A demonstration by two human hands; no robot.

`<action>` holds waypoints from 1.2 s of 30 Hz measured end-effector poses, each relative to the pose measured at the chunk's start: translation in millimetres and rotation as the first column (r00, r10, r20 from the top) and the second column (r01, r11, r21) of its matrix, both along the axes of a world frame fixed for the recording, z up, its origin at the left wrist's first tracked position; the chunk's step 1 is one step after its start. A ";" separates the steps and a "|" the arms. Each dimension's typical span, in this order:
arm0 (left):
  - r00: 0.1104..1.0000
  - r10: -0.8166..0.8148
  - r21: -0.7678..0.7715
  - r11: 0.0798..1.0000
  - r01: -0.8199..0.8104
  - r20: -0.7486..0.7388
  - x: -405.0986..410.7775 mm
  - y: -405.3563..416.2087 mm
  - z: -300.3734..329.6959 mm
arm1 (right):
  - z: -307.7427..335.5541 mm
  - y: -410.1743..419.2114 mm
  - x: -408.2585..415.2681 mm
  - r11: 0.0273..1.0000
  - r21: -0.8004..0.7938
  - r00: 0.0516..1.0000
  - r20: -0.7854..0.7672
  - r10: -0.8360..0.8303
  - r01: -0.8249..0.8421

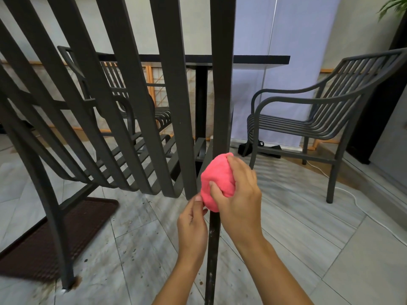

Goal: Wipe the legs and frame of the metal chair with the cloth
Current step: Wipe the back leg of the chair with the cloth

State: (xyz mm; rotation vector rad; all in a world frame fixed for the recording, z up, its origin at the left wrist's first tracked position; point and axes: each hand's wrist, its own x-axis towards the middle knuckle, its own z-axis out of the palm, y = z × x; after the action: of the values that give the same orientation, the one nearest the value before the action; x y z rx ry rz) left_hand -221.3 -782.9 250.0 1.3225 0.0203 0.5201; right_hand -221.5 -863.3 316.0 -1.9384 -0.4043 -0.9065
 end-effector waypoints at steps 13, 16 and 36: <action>0.999 0.031 -0.021 0.999 -0.032 -0.043 -2.7 -0.2 -6.5 | -27.9 0.5 -0.1 1.000 -0.018 0.998 -0.061 -0.020 0.019; 0.997 0.068 0.002 0.998 -0.068 -0.045 -2.8 -0.3 -9.0 | -36.1 -0.2 -1.6 1.000 -0.005 0.995 -0.100 0.006 -0.007; 0.997 0.044 0.107 0.994 -0.037 -0.064 -4.6 -1.1 -10.5 | -63.8 -8.2 -5.6 0.998 -0.064 0.980 -0.201 0.003 -0.016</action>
State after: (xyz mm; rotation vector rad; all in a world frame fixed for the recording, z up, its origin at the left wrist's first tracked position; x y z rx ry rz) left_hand -226.0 -784.0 239.4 1.4453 0.0758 0.5174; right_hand -227.1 -871.5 252.3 -2.0630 -0.3278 -0.6903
